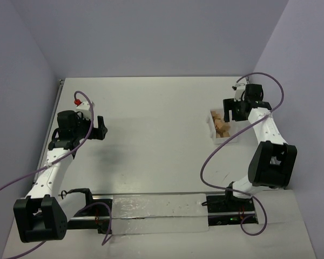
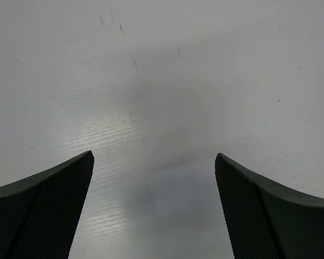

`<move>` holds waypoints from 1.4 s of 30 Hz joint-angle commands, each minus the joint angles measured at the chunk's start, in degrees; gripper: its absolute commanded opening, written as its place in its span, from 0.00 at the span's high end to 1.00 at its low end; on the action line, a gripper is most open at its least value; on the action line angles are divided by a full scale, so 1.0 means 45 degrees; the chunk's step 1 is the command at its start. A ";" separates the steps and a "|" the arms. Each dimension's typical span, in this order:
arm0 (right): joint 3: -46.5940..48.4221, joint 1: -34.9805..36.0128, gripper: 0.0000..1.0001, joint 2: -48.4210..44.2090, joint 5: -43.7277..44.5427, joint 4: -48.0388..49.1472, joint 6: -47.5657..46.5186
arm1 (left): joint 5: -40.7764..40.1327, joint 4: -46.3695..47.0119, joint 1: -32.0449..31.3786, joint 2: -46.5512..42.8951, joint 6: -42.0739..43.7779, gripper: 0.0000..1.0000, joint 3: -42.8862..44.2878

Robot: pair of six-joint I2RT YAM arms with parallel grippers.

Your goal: Build the wood block tower

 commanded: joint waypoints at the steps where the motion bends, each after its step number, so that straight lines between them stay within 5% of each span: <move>1: 0.1632 -0.0973 0.23 0.1282 -0.0854 -0.0630 -0.0957 | 0.0348 0.0017 0.0077 -0.0069 0.0179 0.01 0.0303; 12: 0.3041 -0.1700 0.43 0.3965 -0.1054 -0.1220 -0.1819 | 0.0685 -0.0053 0.0077 -0.0082 0.0412 0.01 0.0218; 28: 0.4499 -0.2175 0.43 0.3037 -0.0957 -0.1334 -0.0658 | 0.0641 -0.0006 0.0077 0.0075 0.0349 0.01 0.0206; 33: 0.5331 -0.2223 0.43 0.3125 -0.2354 -0.2556 -0.0551 | 0.0676 0.0037 0.0077 0.0039 0.0319 0.01 0.0187; 42: 0.3847 -0.1799 0.43 0.3880 -0.2959 -0.2824 -0.0651 | 0.0680 -0.0002 0.0077 0.0032 0.0334 0.01 0.0226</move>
